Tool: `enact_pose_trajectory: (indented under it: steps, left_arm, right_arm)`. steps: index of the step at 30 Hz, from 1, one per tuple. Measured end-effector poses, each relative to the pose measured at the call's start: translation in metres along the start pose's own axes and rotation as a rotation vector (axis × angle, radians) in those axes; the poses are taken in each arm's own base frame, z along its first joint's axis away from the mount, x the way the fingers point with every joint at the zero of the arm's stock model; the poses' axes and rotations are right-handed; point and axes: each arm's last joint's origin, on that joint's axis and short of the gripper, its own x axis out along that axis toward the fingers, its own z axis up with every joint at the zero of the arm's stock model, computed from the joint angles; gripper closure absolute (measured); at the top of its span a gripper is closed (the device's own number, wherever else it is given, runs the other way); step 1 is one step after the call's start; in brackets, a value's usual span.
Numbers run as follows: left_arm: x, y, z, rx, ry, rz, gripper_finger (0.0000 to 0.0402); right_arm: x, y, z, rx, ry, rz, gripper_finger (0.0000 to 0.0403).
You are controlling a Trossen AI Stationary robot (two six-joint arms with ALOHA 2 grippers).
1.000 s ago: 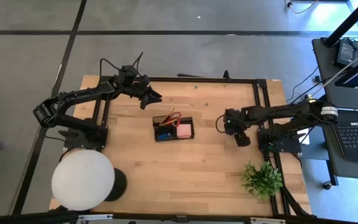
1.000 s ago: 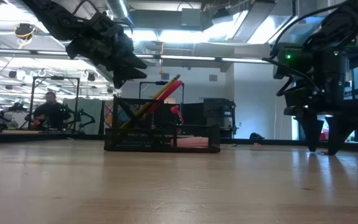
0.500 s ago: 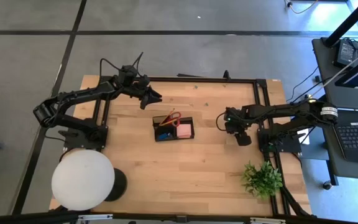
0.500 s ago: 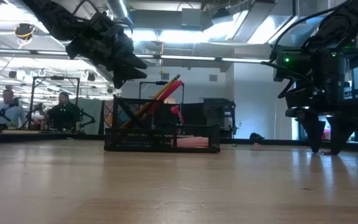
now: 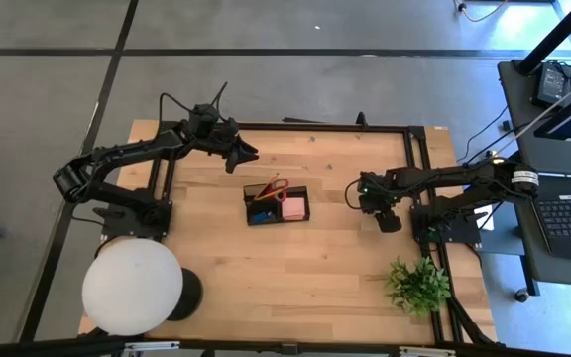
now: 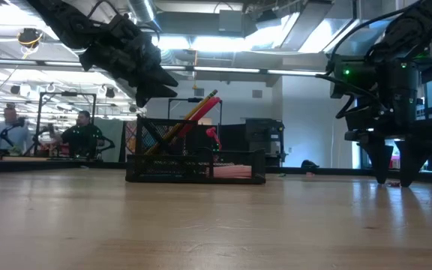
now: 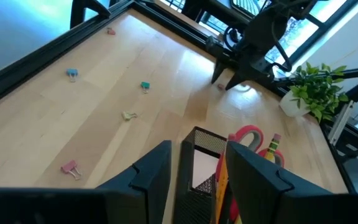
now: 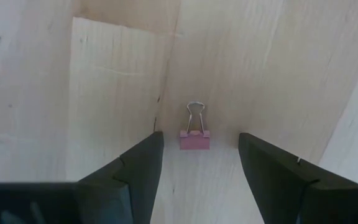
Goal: Pick and place office supplies into organizer
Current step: Put the pink binder clip into the desk organizer
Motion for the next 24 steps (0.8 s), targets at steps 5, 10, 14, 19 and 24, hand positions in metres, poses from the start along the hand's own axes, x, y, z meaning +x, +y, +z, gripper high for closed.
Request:
enact_pose_trajectory:
  steps: [5, 10, 14, 19, 24]
  left_arm:
    - [-0.0001, -0.0001, 0.0001, 0.0, 0.0, 0.0, 0.0255]
    - [0.0, 0.0, 0.0, 0.0, 0.0, 0.0, 0.0255]
    - [0.0, 0.0, 0.0, 0.0, 0.0, 0.0, 0.0255]
    - [0.0, 0.0001, 0.0001, 0.0, -0.001, 0.004, 0.0255]
    - [0.0, 0.0001, 0.0001, 0.0, -0.001, 0.007, 0.0255]
  right_arm:
    - [0.0, -0.0009, 0.0015, 0.026, -0.016, -0.012, 0.0187]
    - [0.0, -0.0011, 0.0019, 0.026, -0.02, -0.015, 0.0187]
    - [0.0, -0.0013, 0.0021, 0.026, -0.022, -0.017, 0.0187]
    - [0.0001, -0.0014, 0.0024, 0.026, -0.024, -0.019, 0.0187]
    - [0.0, -0.0015, 0.0025, 0.027, -0.025, -0.021, 0.0193]
